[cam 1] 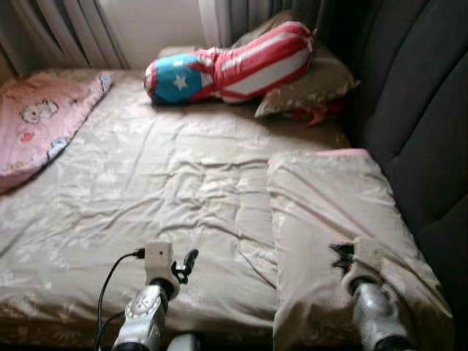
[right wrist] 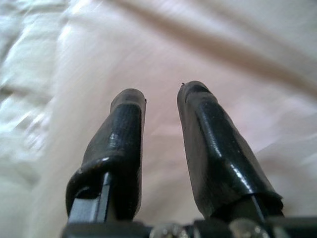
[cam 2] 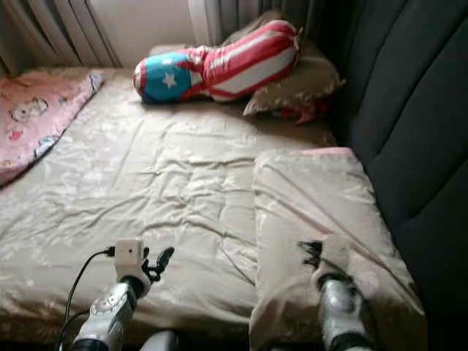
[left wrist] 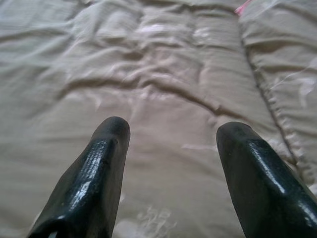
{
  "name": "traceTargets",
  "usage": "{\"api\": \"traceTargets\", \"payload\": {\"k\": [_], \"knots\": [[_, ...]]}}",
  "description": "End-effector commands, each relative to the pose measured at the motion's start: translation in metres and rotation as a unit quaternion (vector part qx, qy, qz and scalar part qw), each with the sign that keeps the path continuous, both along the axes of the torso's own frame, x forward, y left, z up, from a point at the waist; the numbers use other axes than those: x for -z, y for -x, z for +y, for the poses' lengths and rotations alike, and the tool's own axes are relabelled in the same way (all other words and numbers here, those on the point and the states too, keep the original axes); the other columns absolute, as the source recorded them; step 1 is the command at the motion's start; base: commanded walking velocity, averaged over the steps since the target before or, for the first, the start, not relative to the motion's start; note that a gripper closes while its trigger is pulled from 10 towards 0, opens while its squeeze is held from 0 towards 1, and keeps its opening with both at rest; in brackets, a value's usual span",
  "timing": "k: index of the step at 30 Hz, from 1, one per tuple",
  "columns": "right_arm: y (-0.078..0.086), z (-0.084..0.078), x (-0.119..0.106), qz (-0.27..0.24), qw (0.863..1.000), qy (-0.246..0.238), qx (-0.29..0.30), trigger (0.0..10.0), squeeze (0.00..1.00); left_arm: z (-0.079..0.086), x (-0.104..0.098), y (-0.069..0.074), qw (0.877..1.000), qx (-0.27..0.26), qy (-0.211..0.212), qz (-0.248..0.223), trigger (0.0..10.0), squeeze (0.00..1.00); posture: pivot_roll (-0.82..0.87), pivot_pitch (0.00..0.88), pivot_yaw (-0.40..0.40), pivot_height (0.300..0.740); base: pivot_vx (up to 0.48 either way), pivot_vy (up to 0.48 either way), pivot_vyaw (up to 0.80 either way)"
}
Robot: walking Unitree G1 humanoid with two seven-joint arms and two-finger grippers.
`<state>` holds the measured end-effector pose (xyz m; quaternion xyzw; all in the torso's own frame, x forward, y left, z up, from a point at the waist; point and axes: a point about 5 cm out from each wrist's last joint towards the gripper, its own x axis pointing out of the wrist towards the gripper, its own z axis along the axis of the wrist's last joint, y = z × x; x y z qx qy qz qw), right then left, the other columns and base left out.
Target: Clean up the room
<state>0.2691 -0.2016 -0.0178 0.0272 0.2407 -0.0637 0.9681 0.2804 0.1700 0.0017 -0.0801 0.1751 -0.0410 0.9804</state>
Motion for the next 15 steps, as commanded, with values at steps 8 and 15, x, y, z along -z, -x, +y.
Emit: {"api": "traceTargets", "payload": {"k": [8,15], "knots": [[0.051,0.001,0.040,0.096,0.994,-0.037,0.038,10.0,0.00,0.018,0.035,0.031,0.995,-0.018,-0.014,0.100,10.0,0.00,-0.07,0.000,0.035,0.665,0.000,0.000,0.00],[0.081,0.004,0.060,0.164,0.985,-0.042,0.031,10.0,0.00,0.037,0.058,0.064,0.985,-0.054,-0.021,0.164,10.0,0.00,-0.03,0.000,0.023,0.710,0.000,0.000,0.00]]}}
